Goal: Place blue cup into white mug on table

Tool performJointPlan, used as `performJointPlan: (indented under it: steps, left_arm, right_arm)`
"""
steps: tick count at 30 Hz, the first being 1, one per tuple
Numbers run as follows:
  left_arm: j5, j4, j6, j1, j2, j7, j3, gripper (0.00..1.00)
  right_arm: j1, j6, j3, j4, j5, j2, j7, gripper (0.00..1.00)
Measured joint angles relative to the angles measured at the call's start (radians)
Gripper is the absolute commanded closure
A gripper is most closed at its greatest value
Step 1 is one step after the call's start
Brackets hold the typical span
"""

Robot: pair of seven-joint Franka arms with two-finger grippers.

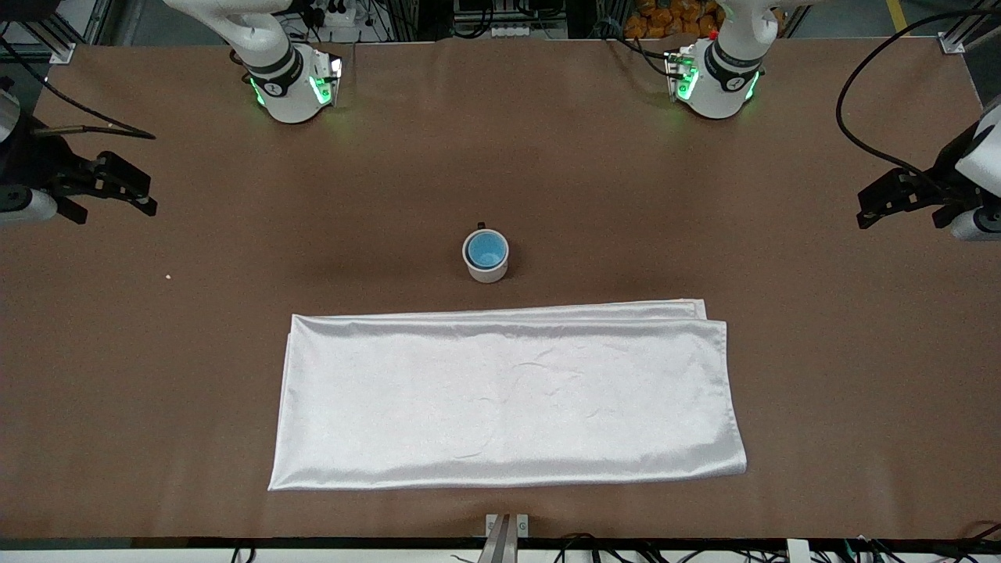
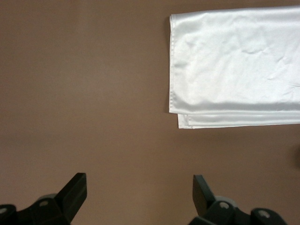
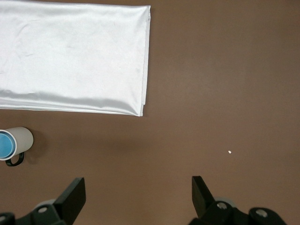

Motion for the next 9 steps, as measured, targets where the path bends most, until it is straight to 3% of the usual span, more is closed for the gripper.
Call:
performJointPlan:
  steps: [9]
  left_arm:
    - [0.0, -0.002, -0.014, 0.0, -0.004, 0.0, 0.0, 0.0]
  right_arm:
    - [0.0, 0.0, 0.0, 0.0, 0.0, 0.0, 0.0, 0.0]
